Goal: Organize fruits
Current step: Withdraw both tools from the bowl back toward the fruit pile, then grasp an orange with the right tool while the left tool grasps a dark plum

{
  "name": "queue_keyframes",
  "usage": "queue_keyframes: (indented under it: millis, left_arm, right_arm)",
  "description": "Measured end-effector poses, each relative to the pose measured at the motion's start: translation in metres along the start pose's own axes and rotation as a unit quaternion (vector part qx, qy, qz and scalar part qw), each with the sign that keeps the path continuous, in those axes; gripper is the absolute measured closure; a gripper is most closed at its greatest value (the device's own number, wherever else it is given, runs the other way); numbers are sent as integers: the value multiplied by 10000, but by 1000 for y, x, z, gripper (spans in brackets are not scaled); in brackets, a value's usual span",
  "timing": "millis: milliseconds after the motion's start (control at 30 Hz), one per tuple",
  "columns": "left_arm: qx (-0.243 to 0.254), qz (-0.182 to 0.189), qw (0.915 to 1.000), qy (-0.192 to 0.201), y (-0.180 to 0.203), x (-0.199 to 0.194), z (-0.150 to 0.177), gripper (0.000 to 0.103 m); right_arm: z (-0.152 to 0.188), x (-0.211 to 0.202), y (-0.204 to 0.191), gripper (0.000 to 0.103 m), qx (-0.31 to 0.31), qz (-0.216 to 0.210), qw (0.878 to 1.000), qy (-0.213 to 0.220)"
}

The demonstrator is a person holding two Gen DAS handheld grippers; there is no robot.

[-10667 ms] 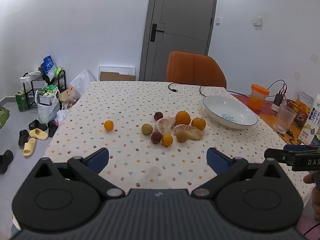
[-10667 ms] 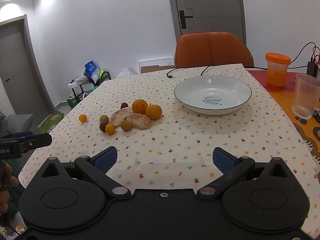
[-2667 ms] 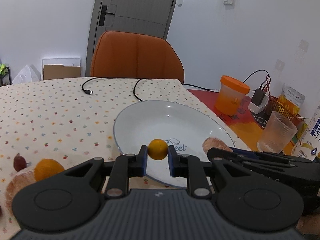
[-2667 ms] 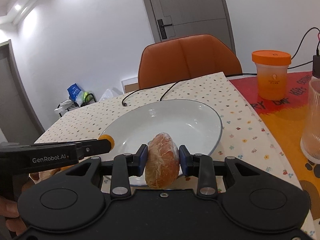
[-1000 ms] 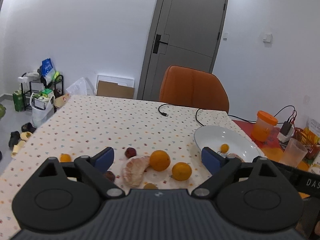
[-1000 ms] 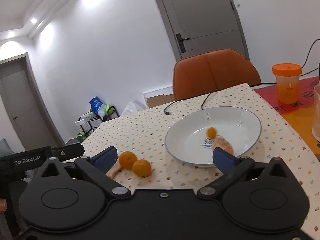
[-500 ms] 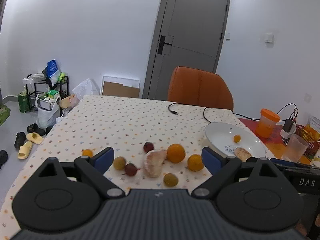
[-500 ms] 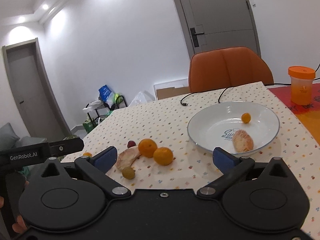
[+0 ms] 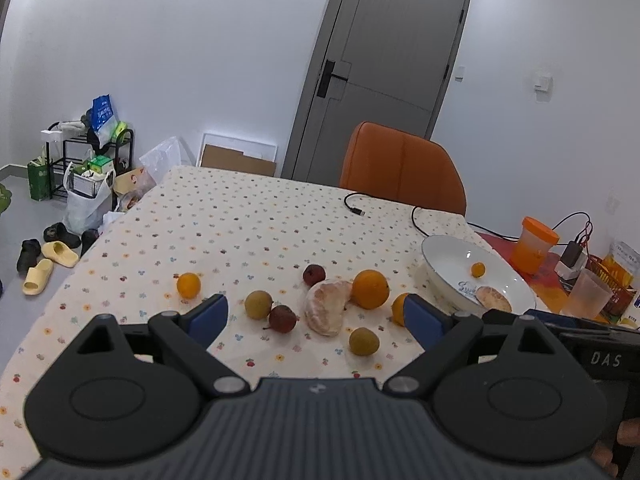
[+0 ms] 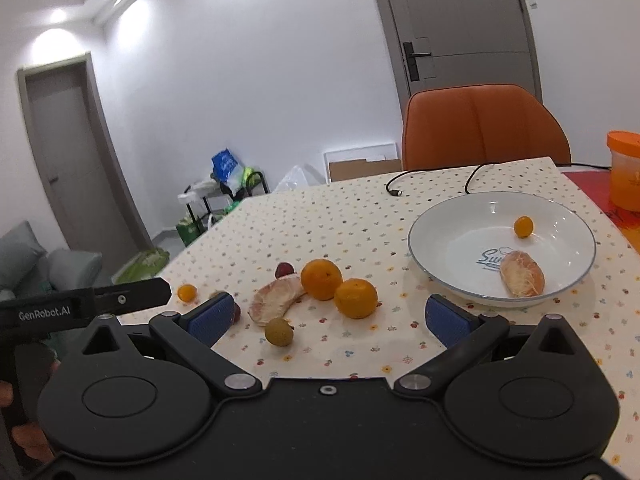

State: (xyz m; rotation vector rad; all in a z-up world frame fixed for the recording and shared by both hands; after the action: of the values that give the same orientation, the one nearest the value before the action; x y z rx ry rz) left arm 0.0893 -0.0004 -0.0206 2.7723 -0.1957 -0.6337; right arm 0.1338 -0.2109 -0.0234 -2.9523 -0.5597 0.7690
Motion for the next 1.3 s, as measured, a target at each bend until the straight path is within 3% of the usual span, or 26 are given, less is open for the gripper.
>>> queue_keyframes:
  millis: [133,467,967,1300]
  left_arm:
    - [-47,-35,10000,-56,-3,7,5,10]
    - [-5,107,9998,-196,3,26,13,12]
    - [58,290,9984,-472,22,65,18,27]
    - [-133,-53,9993,-347,5,74,11,36]
  right_arm:
    - [2,7,-2,4,-48,12,10000,-81]
    - [10,20,4,30,-100,16,9997,-237]
    - [8,37,20,42,-181,32,9993,-340]
    - [9,55,21,52,-192,-136,9986,-474]
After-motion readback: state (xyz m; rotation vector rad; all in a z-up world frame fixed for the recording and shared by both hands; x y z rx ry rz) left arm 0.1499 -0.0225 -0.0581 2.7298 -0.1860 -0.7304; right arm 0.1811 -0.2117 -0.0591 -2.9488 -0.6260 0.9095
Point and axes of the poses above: each gripper's, at about its wrist camera, not at the fingertips, and x roughly the way its jaws point, y to its right, z to its underside, the point moved 2 cm from there along x, roughly the way its jaws point, and after that the axes turned 8 degrees about z, right-handed, at the moved point
